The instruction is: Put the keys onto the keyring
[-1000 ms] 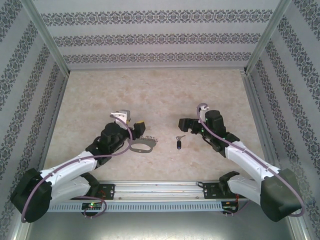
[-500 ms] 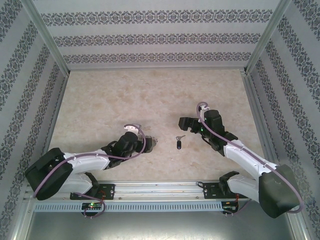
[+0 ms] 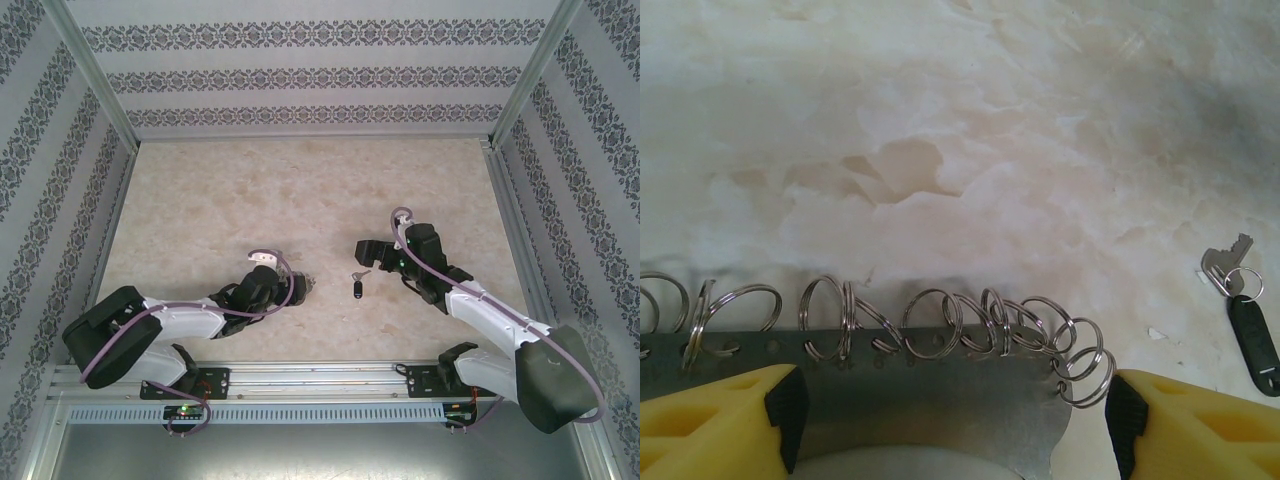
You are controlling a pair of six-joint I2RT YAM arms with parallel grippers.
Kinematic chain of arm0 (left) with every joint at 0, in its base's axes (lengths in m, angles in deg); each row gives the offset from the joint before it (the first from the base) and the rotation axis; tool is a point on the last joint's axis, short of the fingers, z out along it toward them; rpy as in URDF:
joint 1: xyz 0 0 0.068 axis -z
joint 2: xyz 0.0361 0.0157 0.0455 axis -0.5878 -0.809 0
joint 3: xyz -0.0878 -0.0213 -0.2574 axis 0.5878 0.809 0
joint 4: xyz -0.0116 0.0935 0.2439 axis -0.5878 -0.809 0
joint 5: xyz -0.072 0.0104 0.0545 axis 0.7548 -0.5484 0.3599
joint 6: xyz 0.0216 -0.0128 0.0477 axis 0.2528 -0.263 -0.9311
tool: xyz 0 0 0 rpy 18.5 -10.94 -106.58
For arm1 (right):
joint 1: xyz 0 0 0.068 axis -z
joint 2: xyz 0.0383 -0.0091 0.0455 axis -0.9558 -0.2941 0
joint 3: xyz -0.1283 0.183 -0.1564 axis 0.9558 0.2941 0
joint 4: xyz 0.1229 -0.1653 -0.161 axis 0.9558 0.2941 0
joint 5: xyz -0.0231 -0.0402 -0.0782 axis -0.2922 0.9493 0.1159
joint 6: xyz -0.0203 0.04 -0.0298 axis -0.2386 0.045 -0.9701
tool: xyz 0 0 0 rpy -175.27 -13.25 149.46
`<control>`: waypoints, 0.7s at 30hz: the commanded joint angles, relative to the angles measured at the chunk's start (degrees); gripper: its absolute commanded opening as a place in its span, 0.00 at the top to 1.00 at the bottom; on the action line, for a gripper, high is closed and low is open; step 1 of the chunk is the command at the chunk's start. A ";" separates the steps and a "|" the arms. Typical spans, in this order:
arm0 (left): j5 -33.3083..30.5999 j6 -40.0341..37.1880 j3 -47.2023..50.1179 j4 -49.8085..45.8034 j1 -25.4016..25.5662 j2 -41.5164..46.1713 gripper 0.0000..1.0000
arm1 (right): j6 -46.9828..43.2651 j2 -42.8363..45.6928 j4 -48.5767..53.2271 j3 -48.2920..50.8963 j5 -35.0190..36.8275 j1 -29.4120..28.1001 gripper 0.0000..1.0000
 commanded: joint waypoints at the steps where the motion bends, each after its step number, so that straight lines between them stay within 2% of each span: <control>1: -1.20 1.91 -0.49 1.77 0.87 -1.74 0.21 | 0.37 0.61 0.80 -0.39 1.54 -1.03 0.02; 13: -1.63 1.95 -0.62 5.84 0.23 -6.02 0.19 | 0.08 -0.48 1.63 -1.63 2.52 -4.77 0.02; 21: 0.51 -2.10 -2.24 10.34 -4.18 -10.82 0.17 | 0.87 -2.73 -3.35 0.24 -0.11 -9.69 0.08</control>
